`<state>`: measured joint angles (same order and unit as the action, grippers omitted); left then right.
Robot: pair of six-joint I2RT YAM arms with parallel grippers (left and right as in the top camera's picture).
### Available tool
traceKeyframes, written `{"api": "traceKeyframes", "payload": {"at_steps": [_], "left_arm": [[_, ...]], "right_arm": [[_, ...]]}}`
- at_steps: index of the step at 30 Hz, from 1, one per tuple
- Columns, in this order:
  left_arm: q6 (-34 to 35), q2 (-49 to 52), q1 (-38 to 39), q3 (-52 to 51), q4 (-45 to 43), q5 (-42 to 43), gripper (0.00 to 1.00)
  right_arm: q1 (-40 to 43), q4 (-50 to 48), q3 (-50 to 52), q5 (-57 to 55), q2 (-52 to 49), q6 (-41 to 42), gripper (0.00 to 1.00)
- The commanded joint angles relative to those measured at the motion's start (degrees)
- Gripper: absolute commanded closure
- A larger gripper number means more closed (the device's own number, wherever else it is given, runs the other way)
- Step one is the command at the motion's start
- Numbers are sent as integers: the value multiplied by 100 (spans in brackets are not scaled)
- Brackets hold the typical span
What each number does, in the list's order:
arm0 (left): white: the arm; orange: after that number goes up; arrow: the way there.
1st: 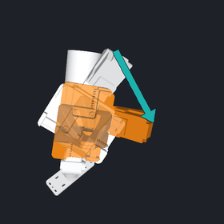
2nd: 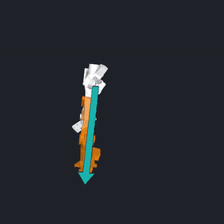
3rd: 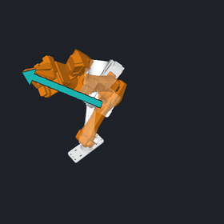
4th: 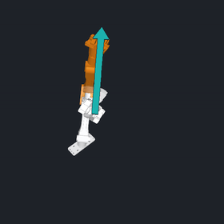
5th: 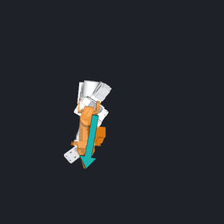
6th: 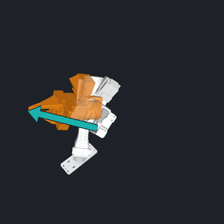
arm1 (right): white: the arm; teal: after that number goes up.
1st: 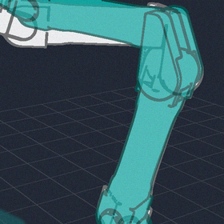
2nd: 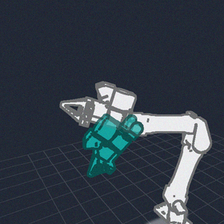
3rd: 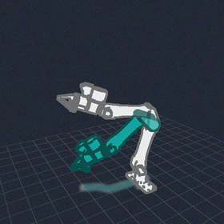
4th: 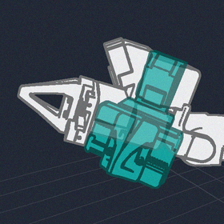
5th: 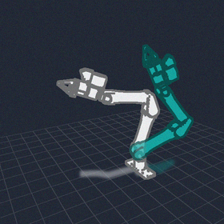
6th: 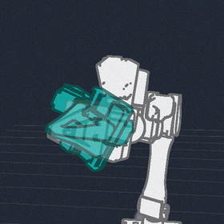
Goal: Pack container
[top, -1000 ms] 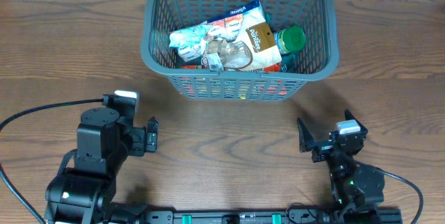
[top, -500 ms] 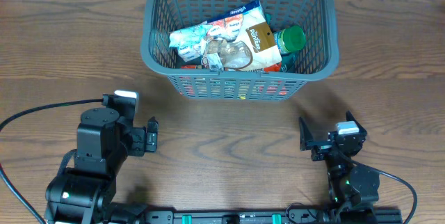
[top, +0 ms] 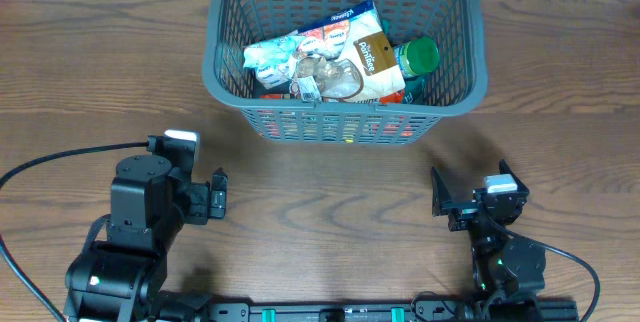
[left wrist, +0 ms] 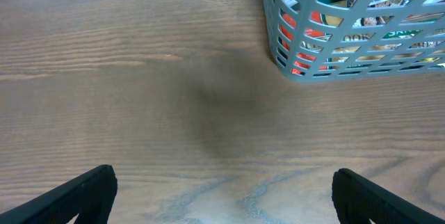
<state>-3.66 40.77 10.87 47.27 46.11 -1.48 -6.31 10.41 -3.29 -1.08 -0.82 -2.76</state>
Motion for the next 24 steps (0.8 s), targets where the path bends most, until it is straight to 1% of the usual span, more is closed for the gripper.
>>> {"api": "traceKeyframes", "payload": {"at_steps": [1, 18, 21, 24], "left_arm": [[-35, 7, -31, -28, 4, 37, 1], [-37, -2, -31, -28, 7, 33, 1], [-162, -278, -35, -35, 20, -76, 1], [-162, -793, -35, -164, 350, 267, 1]], "right_arm": [[-63, -17, 31, -50, 50, -72, 1], [-63, -17, 31, -50, 50, -72, 1], [-63, -17, 31, -50, 50, -72, 1], [-63, -17, 31, -50, 50, -72, 1]]}}
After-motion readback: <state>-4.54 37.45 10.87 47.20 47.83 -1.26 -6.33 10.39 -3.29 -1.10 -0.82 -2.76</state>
